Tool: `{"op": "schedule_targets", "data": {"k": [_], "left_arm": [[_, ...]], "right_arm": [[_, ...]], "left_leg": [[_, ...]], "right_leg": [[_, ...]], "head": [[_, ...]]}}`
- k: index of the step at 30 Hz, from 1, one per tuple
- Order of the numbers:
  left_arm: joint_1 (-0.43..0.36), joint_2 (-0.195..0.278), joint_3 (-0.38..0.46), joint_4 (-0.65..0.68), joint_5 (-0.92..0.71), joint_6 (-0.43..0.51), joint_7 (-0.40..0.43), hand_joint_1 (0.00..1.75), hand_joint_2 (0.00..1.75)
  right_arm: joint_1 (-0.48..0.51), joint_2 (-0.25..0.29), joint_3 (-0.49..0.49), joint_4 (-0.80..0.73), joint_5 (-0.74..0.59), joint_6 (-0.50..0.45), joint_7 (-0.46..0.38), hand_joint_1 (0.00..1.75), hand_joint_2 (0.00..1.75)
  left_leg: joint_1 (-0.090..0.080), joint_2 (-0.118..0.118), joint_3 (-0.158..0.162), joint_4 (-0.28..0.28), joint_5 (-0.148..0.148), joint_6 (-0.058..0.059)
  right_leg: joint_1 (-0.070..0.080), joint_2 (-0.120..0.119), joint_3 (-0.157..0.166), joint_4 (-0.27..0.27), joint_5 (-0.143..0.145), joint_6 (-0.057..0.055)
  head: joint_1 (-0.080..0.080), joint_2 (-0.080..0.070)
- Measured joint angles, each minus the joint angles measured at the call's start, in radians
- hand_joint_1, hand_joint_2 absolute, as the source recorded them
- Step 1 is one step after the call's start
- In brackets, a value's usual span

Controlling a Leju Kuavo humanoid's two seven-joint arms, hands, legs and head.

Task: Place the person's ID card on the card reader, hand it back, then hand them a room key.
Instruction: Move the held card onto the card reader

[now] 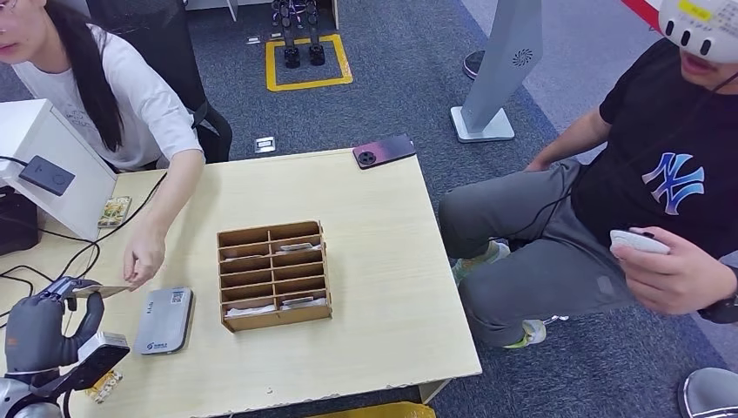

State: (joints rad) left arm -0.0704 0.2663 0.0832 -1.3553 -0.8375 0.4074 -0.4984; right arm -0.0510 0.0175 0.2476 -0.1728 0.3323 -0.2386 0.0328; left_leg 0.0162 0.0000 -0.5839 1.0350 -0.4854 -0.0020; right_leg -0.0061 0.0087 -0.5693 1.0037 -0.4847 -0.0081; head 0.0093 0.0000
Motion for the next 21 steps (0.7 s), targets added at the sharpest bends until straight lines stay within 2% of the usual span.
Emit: {"op": "schedule_targets", "data": {"k": [6,12,21], "left_arm": [[-0.003,0.0,0.0,0.011,0.032,-0.006,-0.023,1.75,1.75],[-0.001,-0.006,0.0,0.009,0.165,-0.095,-0.065,1.75,1.75],[-0.001,-0.011,0.0,0.009,0.175,-0.106,-0.071,1.75,1.75]], "right_arm": [[0.0,0.0,-0.001,0.0,0.001,-0.002,-0.003,0.0,0.0],[0.0,0.0,-0.003,0.0,0.007,0.001,0.0,0.0,0.0],[0.0,0.0,-0.008,0.0,0.011,0.001,0.0,0.0,0.0]], "left_leg": [[0.0,0.0,0.0,0.0,0.0,0.0],[0.0,0.0,0.0,0.0,0.0,0.0],[0.0,0.0,0.0,0.0,0.0,0.0]], "right_leg": [[0.0,0.0,0.0,0.0,0.0,0.0],[0.0,0.0,0.0,0.0,0.0,0.0],[0.0,0.0,0.0,0.0,0.0,0.0]], "head": [[0.0,0.0],[0.0,0.0],[0.0,0.0]]}}
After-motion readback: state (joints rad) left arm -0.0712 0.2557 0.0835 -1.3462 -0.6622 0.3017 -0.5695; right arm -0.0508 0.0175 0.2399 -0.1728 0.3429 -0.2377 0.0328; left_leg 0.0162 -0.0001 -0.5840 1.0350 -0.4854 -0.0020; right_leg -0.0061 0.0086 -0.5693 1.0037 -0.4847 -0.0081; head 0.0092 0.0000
